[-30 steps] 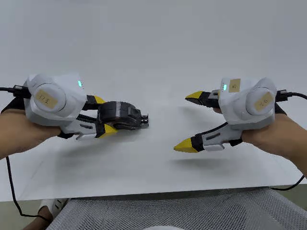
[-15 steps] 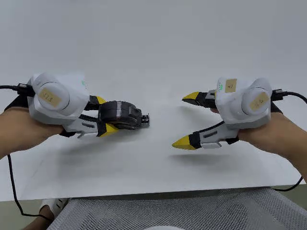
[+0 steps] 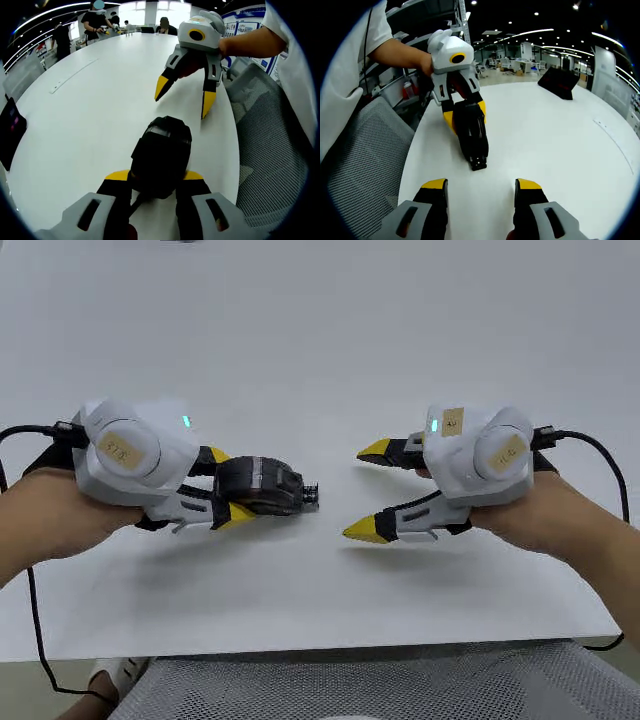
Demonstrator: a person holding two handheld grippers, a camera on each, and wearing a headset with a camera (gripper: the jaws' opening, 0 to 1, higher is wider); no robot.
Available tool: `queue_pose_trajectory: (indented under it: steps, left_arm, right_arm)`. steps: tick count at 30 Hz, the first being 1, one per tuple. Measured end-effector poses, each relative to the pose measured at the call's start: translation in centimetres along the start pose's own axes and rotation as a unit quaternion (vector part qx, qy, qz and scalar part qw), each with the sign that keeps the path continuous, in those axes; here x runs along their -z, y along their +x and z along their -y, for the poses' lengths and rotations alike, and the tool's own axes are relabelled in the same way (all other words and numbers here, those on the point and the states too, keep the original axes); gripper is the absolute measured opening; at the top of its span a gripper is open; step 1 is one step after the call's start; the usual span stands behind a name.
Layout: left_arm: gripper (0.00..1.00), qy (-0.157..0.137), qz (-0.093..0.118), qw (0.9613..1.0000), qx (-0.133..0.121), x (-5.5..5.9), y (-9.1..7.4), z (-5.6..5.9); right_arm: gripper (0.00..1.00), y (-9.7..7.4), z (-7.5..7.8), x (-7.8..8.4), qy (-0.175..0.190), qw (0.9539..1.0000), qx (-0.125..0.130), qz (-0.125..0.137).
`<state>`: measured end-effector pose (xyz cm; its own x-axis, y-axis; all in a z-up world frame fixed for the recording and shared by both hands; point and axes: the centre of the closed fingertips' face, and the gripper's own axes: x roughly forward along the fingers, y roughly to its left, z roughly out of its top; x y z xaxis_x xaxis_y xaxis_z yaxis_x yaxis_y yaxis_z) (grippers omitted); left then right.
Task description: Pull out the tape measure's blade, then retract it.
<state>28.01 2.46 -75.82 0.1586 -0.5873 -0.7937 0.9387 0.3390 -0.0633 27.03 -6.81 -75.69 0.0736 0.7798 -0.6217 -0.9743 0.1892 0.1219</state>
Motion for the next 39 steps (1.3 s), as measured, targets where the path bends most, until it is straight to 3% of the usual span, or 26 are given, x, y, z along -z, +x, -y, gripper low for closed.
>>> queue_pose_trajectory:
  steps: [22, 39]
  left_arm:
    - [0.28, 0.000, 0.000, 1.0000, 0.002, 0.0, 0.1, 0.1]
    - [0.28, 0.001, -0.002, 1.0000, 0.002, 0.1, 0.2, 0.1]
  right_arm:
    - [0.26, 3.3, -0.2, -0.6, -0.026, 0.9992, -0.030, 0.011]
    - [0.15, 4.4, -0.4, -1.0, -0.044, 0.9980, -0.039, 0.025]
